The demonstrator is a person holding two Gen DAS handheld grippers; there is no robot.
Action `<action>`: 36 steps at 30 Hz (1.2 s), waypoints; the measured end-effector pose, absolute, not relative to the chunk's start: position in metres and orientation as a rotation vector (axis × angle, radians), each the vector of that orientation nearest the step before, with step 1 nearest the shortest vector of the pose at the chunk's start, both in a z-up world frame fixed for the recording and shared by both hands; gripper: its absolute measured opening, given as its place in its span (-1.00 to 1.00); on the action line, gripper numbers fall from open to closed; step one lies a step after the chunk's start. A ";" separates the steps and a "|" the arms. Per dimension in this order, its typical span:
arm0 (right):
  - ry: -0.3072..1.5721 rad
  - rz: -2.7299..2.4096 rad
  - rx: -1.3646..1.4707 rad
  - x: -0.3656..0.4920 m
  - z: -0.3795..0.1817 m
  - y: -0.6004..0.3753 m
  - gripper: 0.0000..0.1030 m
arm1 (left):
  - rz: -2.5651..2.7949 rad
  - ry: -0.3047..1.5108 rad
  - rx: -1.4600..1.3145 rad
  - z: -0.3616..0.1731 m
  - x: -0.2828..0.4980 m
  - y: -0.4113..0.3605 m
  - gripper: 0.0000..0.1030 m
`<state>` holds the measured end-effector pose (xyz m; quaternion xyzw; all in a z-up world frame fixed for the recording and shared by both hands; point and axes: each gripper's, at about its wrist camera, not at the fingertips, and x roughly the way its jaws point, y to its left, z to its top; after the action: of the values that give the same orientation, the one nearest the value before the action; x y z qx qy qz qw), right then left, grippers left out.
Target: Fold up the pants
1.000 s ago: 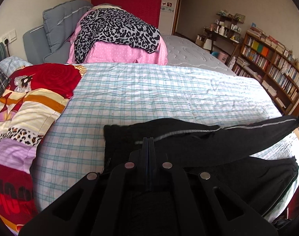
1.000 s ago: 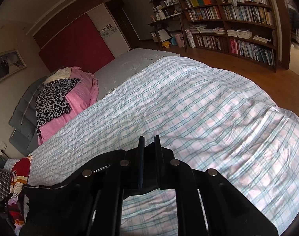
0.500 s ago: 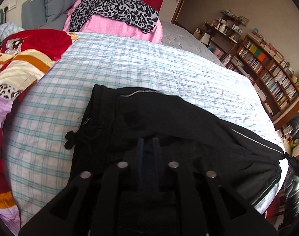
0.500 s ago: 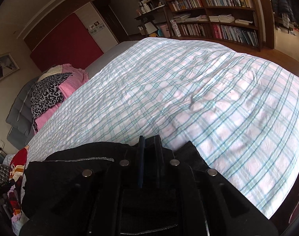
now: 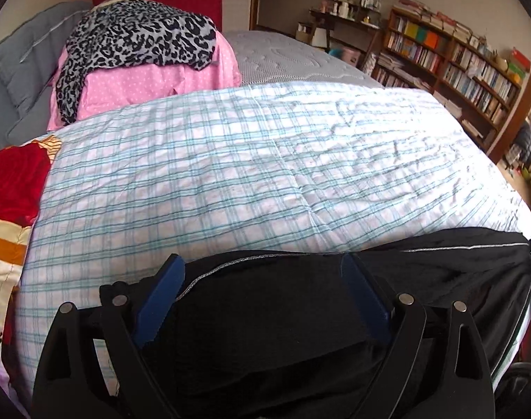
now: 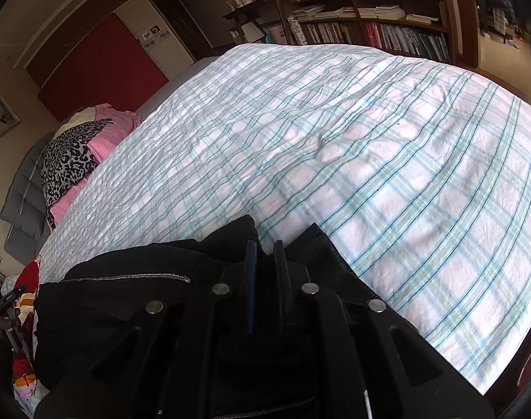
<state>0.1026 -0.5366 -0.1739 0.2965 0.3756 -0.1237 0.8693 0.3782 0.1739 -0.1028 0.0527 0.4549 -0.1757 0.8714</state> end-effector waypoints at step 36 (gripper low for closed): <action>0.835 -0.322 0.599 0.123 -0.182 -0.535 -0.82 | -0.188 1.180 -0.438 -0.136 0.408 0.300 0.66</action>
<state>0.1228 -0.5346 -0.1824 0.2854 0.3977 -0.1532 0.8584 0.4077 0.2995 -0.1360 -0.2044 0.5509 -0.0876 0.8044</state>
